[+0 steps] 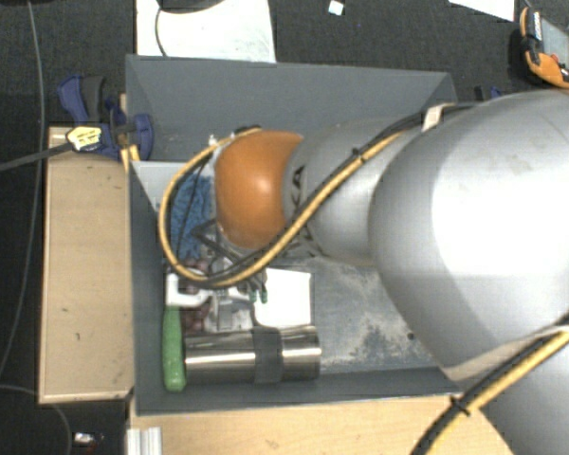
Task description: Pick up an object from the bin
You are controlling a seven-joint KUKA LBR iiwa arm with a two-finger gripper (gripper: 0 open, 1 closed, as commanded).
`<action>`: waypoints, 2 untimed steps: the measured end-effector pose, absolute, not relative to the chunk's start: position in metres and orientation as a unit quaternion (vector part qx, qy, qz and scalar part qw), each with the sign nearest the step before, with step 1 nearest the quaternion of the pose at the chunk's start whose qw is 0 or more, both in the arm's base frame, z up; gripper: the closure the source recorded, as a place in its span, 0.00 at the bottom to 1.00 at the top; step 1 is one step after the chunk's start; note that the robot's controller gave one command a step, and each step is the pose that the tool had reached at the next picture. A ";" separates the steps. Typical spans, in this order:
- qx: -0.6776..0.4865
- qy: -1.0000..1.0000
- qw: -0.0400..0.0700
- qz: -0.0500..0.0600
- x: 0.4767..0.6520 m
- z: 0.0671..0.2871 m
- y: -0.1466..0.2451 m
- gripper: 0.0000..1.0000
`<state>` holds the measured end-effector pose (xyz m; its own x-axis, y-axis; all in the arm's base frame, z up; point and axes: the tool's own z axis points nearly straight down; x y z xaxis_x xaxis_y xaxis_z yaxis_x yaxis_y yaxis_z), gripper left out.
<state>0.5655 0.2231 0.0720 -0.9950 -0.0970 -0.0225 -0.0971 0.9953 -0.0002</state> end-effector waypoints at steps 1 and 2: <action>-0.009 1.000 0.007 0.004 0.569 0.073 0.200 1.00; -0.010 1.000 0.007 0.004 0.569 0.073 0.200 1.00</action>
Offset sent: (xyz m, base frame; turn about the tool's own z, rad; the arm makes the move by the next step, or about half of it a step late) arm 0.0000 0.0000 0.0000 0.0000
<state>0.5686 0.1996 0.0729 -0.9997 -0.0191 -0.0146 -0.0192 0.9998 0.0071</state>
